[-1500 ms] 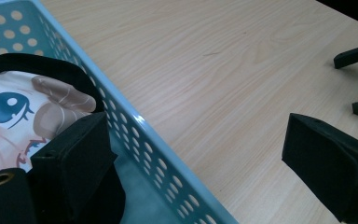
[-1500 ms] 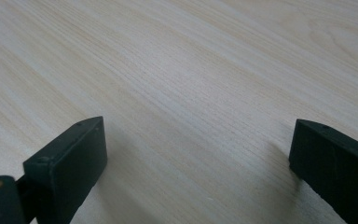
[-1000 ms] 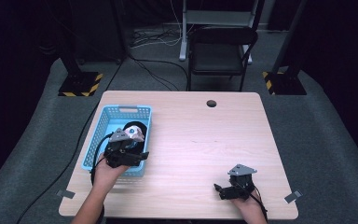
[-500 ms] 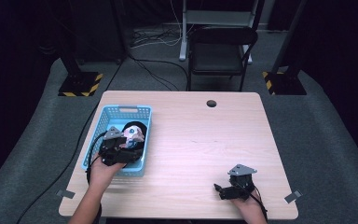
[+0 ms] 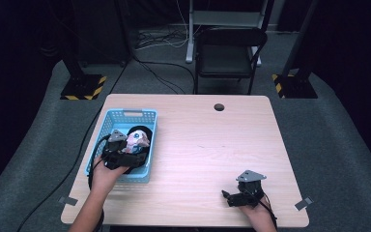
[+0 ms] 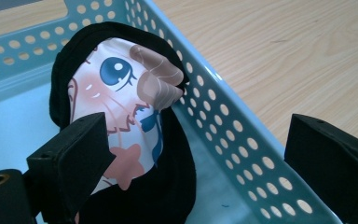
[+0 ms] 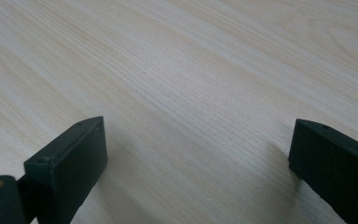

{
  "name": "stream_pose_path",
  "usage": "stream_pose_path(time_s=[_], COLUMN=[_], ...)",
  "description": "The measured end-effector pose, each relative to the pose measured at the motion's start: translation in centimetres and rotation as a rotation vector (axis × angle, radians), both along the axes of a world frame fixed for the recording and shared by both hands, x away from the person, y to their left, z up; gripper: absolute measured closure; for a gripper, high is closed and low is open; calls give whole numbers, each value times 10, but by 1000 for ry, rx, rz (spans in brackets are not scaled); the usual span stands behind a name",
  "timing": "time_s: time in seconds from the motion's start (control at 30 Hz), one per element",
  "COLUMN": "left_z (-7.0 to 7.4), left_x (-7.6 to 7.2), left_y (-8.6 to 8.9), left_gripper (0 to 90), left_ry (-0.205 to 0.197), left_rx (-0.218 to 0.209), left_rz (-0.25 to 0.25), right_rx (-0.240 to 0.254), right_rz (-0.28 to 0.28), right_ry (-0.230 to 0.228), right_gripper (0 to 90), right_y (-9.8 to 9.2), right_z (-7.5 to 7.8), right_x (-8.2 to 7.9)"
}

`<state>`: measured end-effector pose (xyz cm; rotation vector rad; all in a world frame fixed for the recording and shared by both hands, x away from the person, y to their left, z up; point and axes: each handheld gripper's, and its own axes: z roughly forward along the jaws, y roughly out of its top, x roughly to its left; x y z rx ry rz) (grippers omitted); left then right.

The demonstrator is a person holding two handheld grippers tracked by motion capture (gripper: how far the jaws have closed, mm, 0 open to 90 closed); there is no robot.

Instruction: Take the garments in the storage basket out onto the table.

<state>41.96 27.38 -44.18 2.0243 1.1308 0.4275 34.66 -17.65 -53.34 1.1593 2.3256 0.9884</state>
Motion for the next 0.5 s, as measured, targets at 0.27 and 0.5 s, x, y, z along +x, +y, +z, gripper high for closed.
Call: stream_pose_path(time_s=[0.27, 0.5], left_z=[0, 0], left_x=[12, 28], left_y=[5, 10], left_gripper=[54, 51], left_ry=[15, 49], left_rx=[18, 46], left_rz=[41, 52], right_rx=[0, 0], right_rz=[-2, -2], right_ry=[0, 0], right_gripper=[38, 38], right_y=[0, 0], right_z=[0, 0], right_x=[0, 0])
